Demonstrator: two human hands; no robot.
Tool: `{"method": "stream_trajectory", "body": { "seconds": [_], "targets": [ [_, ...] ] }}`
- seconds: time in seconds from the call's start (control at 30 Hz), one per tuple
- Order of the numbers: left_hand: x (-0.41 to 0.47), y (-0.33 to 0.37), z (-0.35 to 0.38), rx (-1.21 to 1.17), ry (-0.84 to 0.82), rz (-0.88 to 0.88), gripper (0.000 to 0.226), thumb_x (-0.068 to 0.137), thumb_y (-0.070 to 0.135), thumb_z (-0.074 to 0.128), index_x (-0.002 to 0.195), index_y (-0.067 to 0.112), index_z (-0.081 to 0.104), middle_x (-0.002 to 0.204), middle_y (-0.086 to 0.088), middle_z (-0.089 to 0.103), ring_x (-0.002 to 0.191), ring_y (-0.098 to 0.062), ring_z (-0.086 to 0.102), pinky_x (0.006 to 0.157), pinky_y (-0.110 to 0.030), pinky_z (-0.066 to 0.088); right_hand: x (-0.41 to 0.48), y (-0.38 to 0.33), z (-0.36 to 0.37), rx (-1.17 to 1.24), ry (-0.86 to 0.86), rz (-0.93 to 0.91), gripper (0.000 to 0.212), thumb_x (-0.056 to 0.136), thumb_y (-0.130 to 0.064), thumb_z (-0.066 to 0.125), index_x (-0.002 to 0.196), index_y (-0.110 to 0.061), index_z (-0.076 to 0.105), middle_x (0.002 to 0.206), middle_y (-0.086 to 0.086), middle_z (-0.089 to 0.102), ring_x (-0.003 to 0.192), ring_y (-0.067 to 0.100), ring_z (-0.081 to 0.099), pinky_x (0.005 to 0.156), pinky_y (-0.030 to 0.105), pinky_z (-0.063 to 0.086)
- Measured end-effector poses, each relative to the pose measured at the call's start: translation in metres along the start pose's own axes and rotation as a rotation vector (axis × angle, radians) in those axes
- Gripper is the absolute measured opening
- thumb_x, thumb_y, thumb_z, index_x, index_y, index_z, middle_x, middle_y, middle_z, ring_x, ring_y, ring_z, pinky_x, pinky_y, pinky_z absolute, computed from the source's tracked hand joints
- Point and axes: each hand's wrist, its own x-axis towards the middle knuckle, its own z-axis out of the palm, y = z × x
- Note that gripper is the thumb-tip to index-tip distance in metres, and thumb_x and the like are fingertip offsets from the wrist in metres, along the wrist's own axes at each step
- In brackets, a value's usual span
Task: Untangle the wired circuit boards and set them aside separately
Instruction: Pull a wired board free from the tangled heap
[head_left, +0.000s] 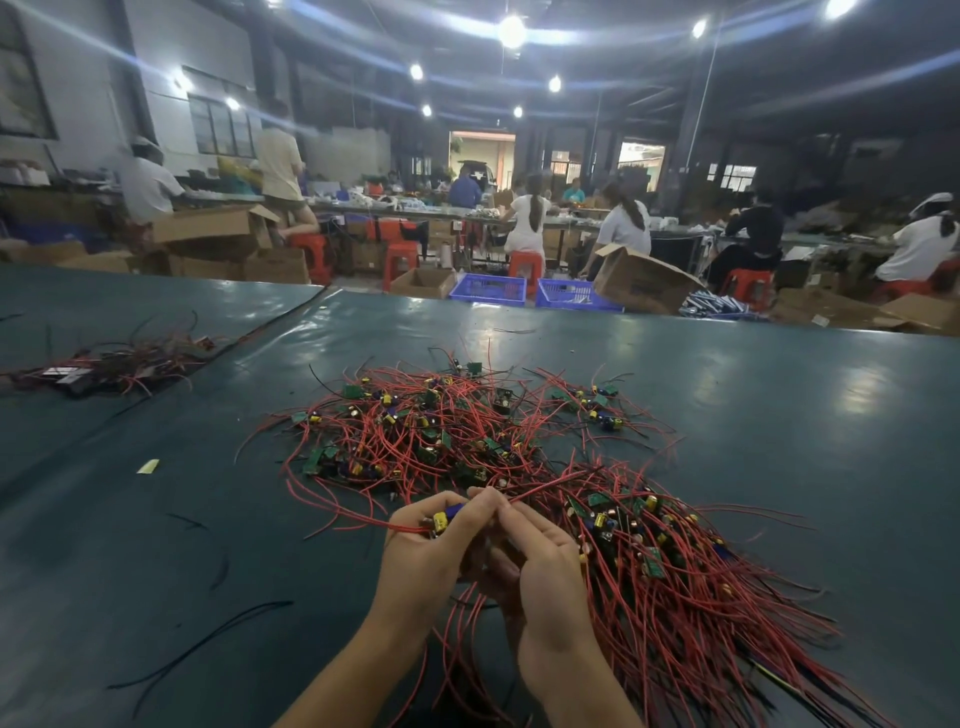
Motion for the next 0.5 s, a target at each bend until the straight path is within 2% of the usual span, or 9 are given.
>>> {"method": "stream_trajectory", "body": {
  "seconds": [0.1, 0.23, 0.27, 0.37, 0.5],
  "targets": [
    [0.004, -0.005, -0.003, -0.005, 0.024, -0.006, 0.028, 0.086, 0.018, 0.067, 0.059, 0.024, 0.065, 0.053, 0.008, 0.061, 0.049, -0.003, 0.055, 0.054, -0.019, 0.043, -0.001, -0.002, 0.001, 0.019, 0.01, 0.009, 0.019, 0.09, -0.018, 0.063, 0.084, -0.013, 0.081, 0.08, 0.009, 0.075, 0.063, 0.015, 0.07, 0.052, 0.023, 0.053],
    [0.006, -0.009, -0.004, -0.04, 0.072, -0.024, 0.022, 0.085, 0.016, 0.069, 0.065, 0.011, 0.064, 0.052, 0.001, 0.06, 0.045, -0.007, 0.054, 0.047, -0.018, 0.042, 0.005, -0.004, -0.006, 0.008, 0.052, 0.045, 0.026, 0.096, -0.023, 0.056, 0.092, -0.013, 0.08, 0.07, 0.003, 0.065, 0.056, 0.017, 0.058, 0.052, 0.024, 0.047],
    [0.006, -0.008, -0.003, -0.044, 0.077, -0.027, 0.023, 0.085, 0.016, 0.069, 0.064, 0.01, 0.064, 0.052, 0.0, 0.059, 0.044, -0.008, 0.053, 0.046, -0.018, 0.042, 0.009, -0.005, -0.011, 0.02, 0.088, 0.056, 0.027, 0.097, -0.024, 0.055, 0.095, -0.012, 0.079, 0.065, 0.002, 0.057, 0.053, 0.016, 0.051, 0.052, 0.024, 0.044],
    [0.005, -0.005, -0.003, -0.049, 0.04, -0.011, 0.031, 0.084, 0.012, 0.069, 0.053, 0.015, 0.063, 0.047, -0.004, 0.054, 0.04, -0.009, 0.049, 0.044, -0.017, 0.04, 0.018, -0.012, -0.025, 0.1, 0.189, 0.044, 0.026, 0.099, -0.02, 0.054, 0.099, -0.007, 0.076, 0.054, -0.005, 0.04, 0.039, 0.005, 0.029, 0.036, 0.019, 0.029],
    [0.002, -0.004, -0.001, -0.037, -0.026, 0.019, 0.036, 0.083, 0.012, 0.07, 0.049, 0.019, 0.062, 0.043, -0.003, 0.05, 0.039, -0.011, 0.044, 0.044, -0.021, 0.04, 0.024, -0.018, -0.034, 0.195, 0.22, 0.002, 0.025, 0.1, -0.017, 0.052, 0.101, -0.004, 0.073, 0.053, -0.007, 0.04, 0.036, 0.004, 0.027, 0.031, 0.018, 0.025]
  ]
}}
